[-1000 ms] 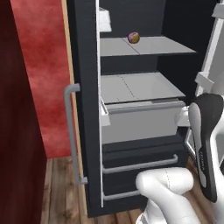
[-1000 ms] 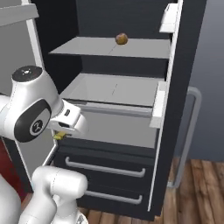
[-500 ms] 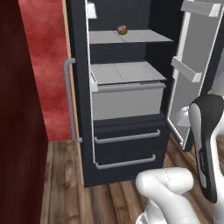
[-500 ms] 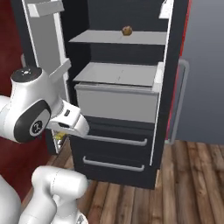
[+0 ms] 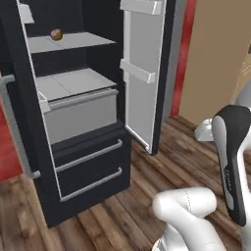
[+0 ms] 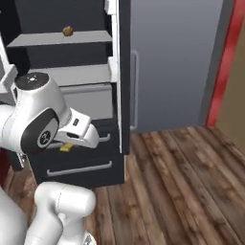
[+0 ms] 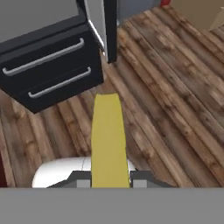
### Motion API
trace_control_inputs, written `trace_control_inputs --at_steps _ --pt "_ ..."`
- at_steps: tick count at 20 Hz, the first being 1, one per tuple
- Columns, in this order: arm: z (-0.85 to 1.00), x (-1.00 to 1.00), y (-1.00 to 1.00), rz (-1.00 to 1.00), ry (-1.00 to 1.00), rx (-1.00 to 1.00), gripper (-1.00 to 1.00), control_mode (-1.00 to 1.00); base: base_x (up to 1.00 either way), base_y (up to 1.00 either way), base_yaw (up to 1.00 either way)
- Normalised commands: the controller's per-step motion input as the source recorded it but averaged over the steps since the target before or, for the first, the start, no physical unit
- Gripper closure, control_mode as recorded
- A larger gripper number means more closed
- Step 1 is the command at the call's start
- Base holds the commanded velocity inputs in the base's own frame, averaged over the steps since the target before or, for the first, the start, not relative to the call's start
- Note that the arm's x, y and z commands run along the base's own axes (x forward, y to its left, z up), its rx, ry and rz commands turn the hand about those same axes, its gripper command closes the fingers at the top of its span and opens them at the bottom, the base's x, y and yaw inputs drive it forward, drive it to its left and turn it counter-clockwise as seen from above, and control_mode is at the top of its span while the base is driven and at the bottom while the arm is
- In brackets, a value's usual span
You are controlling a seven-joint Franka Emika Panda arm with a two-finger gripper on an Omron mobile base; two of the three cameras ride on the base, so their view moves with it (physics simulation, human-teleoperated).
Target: Pick the egg and butter from the fridge and place them by the bowl for mixing.
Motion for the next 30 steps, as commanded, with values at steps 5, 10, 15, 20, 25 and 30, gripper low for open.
trace_control_inputs --at_steps 5,10,15,20,25,30 --pt "0.0 0.0 0.0 0.0 0.0 0.0 1.0 1.0 -0.22 0.13 -0.81" --pt "0.0 0.0 0.0 0.0 0.0 0.0 1.0 1.0 -0.12 0.01 -0.82" --pt "0.0 0.0 0.0 0.0 0.0 0.0 1.0 1.0 -0.01 0.01 -0.84" --pt "0.0 0.0 0.0 0.0 0.0 0.0 1.0 1.0 0.03 0.11 -0.63" --pt "0.0 0.0 0.0 0.0 0.0 0.0 1.0 1.0 0.41 0.22 -0.24" --pt "0.0 0.0 0.0 0.0 0.0 0.0 1.0 1.0 0.74 0.32 -0.02"
